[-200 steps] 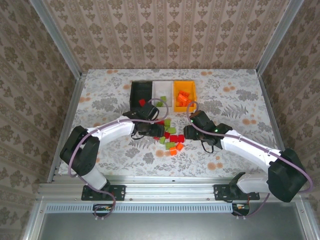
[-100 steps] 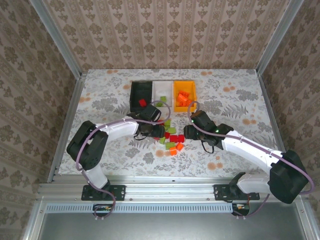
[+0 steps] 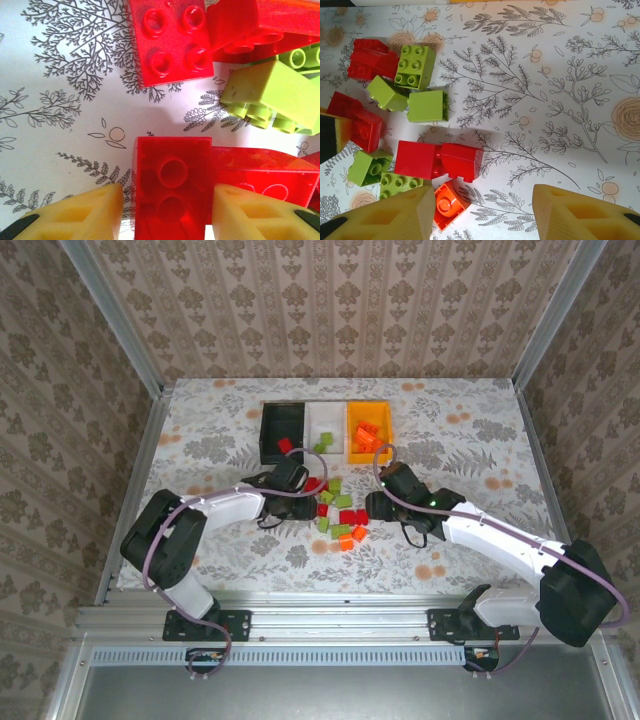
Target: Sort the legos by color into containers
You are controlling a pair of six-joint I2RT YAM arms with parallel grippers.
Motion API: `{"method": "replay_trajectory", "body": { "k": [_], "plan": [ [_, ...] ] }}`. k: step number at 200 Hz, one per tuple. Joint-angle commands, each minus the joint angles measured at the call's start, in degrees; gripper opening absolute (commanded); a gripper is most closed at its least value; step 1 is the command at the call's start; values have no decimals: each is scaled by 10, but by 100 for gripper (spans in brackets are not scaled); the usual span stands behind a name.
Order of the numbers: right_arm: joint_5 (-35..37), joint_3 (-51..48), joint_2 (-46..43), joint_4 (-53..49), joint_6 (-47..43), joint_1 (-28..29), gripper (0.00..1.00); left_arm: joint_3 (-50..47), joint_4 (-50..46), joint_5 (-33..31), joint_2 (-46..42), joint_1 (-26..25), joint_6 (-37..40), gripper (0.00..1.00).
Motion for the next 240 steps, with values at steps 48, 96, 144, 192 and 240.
{"method": "replay_trajectory", "body": {
  "k": [48,96,144,192,240],
  "plan": [
    [17,7,-6,-12,5,9,55,11,-15,41,-79,-5,19,73],
    [9,17,14,-4,7,16,55,11,-23,27,-59,9,29,58],
    [17,13,7,-12,7,19,55,9,-38,28,-47,11,38,53],
    [14,19,16,-6,9,20,55,4,-43,39,-27,12,55,52],
    [17,18,16,-8,11,23,55,4,-47,34,-12,13,58,48]
  ]
}}
